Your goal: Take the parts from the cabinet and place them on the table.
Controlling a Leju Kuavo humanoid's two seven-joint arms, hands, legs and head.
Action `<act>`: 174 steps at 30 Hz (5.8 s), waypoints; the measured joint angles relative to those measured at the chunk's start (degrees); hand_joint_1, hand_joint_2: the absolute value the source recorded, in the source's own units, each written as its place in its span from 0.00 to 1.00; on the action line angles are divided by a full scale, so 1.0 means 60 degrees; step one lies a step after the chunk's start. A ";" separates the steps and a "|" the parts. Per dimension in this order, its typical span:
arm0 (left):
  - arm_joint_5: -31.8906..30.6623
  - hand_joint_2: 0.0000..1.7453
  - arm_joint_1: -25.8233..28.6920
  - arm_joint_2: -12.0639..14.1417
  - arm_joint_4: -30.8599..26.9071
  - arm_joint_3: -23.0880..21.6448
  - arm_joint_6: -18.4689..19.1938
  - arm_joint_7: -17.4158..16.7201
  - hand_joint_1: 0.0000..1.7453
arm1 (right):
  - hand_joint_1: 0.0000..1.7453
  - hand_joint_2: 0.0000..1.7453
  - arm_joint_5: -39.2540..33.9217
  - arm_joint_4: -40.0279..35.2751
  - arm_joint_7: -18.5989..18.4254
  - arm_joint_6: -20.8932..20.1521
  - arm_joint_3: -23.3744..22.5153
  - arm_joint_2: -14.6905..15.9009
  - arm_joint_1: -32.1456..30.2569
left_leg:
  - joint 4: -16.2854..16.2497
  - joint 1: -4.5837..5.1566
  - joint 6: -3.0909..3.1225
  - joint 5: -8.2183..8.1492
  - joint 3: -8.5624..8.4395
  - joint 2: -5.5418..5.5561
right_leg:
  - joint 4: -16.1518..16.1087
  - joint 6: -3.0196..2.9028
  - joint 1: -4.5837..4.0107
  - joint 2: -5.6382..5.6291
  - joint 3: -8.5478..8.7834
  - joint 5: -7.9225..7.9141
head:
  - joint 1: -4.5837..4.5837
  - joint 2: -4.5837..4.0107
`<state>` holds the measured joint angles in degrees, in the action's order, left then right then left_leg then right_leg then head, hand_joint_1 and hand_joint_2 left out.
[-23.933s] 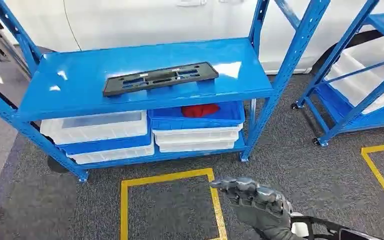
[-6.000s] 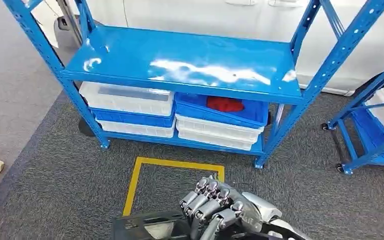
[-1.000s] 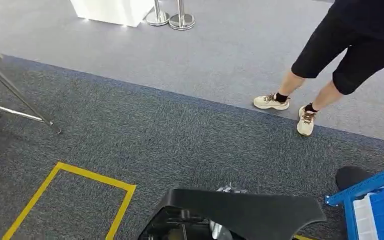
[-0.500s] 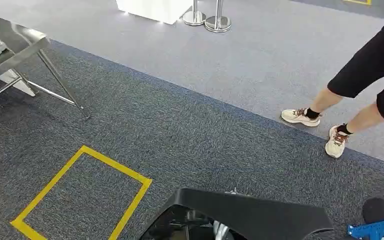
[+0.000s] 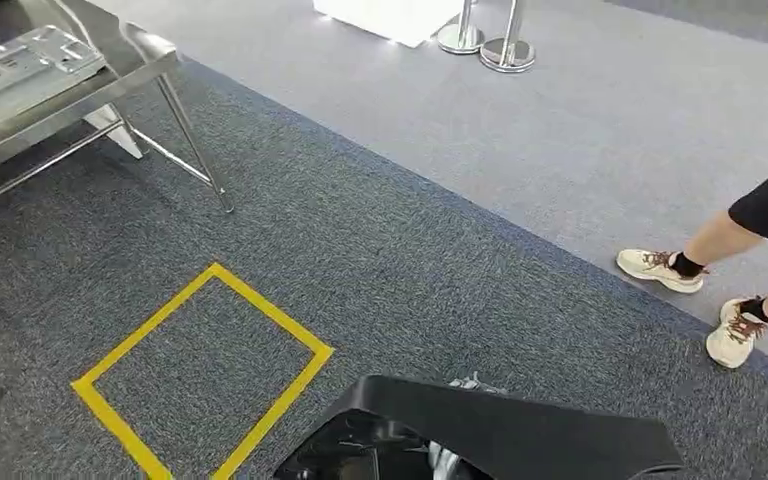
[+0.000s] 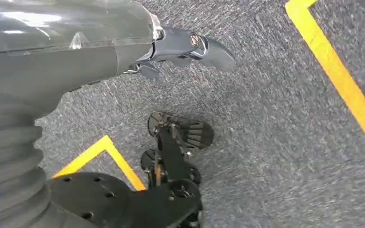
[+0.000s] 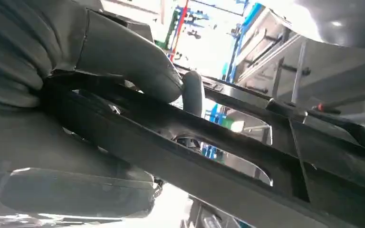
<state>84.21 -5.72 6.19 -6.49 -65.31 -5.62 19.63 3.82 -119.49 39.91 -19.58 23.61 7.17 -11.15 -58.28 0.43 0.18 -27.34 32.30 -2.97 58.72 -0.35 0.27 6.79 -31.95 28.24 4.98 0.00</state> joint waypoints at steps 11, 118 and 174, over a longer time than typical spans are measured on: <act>0.0004 1.00 -0.0041 0.0004 0.0000 -0.0149 0.0047 0.0018 0.00 | 1.00 1.00 0.0077 0.0095 -0.0004 -0.0007 0.0000 -0.0127 0.0074 | 0.0170 -0.0136 0.0199 0.0155 -0.0161 0.1261 | 0.1609 0.0266 0.0133 -0.1112 -0.0832 0.0324 | 0.0000 0.0000; 0.0022 1.00 0.0152 0.0022 0.0004 0.0190 0.0073 0.0083 0.00 | 1.00 1.00 -0.1100 0.0955 0.0004 -0.0757 -0.0153 0.0015 0.1167 | -0.2400 -0.0231 -0.0291 -0.0880 0.1164 0.0558 | -0.0172 -0.0152 0.0082 -0.1112 0.0065 -0.0082 | -0.0004 0.0000; 0.0022 1.00 0.0003 0.0040 0.0004 -0.0058 0.0102 0.0091 0.00 | 1.00 1.00 -0.0357 0.0029 0.0004 -0.0685 -0.0568 -0.0681 -0.0010 | -0.0649 -0.0153 -0.0262 -0.0908 -0.0339 0.0550 | -0.0142 -0.0162 0.0069 -0.1146 -0.0194 -0.0289 | -0.0004 0.0000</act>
<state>84.35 -5.70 6.43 -6.47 -65.66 -5.01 20.17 1.68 -119.32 39.93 -23.69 20.20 3.08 -11.21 -62.17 -0.49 -1.39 -32.79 30.27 0.32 57.87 -1.33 0.68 -0.08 -33.12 26.51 4.96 0.00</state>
